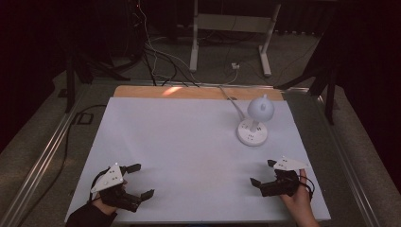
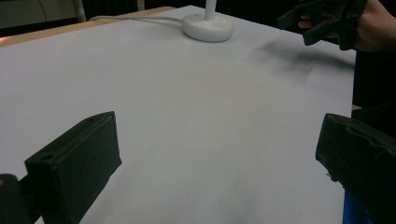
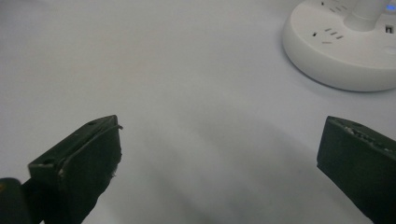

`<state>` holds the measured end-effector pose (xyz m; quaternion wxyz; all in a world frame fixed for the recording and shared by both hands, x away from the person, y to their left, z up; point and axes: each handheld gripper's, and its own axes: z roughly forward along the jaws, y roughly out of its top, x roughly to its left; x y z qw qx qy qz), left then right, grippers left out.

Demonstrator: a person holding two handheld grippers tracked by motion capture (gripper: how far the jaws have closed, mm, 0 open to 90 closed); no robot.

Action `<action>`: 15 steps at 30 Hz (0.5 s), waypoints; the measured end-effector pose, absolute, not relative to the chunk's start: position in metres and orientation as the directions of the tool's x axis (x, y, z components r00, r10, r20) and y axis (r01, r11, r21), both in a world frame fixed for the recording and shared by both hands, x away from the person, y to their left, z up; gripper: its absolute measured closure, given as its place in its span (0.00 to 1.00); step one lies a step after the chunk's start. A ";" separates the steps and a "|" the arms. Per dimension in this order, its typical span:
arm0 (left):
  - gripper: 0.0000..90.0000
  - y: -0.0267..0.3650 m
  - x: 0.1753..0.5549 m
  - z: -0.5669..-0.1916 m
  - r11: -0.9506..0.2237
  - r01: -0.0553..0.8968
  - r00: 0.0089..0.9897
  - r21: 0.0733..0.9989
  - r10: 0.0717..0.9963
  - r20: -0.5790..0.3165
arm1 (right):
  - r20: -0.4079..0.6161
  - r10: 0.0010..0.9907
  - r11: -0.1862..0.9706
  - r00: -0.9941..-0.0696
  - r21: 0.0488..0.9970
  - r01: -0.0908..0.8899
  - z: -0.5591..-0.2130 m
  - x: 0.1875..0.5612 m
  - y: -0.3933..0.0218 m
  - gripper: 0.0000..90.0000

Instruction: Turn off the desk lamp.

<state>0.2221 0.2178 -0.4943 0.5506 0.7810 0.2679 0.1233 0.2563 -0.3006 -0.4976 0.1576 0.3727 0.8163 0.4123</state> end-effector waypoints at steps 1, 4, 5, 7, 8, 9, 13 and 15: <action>0.01 0.218 0.222 -0.494 -0.249 0.284 0.826 0.926 0.555 -0.104 | 0.052 0.731 0.383 -0.680 0.794 0.473 -0.499 0.254 -0.302 0.00; 0.01 0.218 0.222 -0.495 -0.254 0.286 0.827 0.924 0.553 -0.104 | 0.059 0.712 0.395 -0.700 0.791 0.468 -0.502 0.250 -0.306 0.00; 0.01 0.218 0.222 -0.495 -0.251 0.285 0.826 0.925 0.553 -0.104 | 0.057 0.704 0.404 -0.708 0.787 0.465 -0.504 0.249 -0.307 0.00; 0.01 0.218 0.223 -0.495 -0.249 0.287 0.825 0.925 0.555 -0.107 | 0.053 0.705 0.416 -0.707 0.776 0.474 -0.506 0.247 -0.309 0.00; 0.01 0.217 0.223 -0.495 -0.251 0.287 0.826 0.925 0.554 -0.105 | 0.058 0.705 0.415 -0.707 0.774 0.479 -0.508 0.247 -0.310 0.00; 0.01 0.217 0.223 -0.495 -0.256 0.285 0.827 0.924 0.553 -0.102 | 0.061 0.706 0.416 -0.705 0.770 0.483 -0.509 0.247 -0.310 0.00; 0.01 0.217 0.223 -0.495 -0.254 0.286 0.827 0.924 0.553 -0.104 | 0.063 0.699 0.425 -0.712 0.764 0.485 -0.510 0.249 -0.309 0.00; 0.01 0.217 0.223 -0.495 -0.257 0.287 0.827 0.923 0.553 -0.103 | 0.064 0.696 0.425 -0.715 0.766 0.483 -0.511 0.250 -0.308 0.00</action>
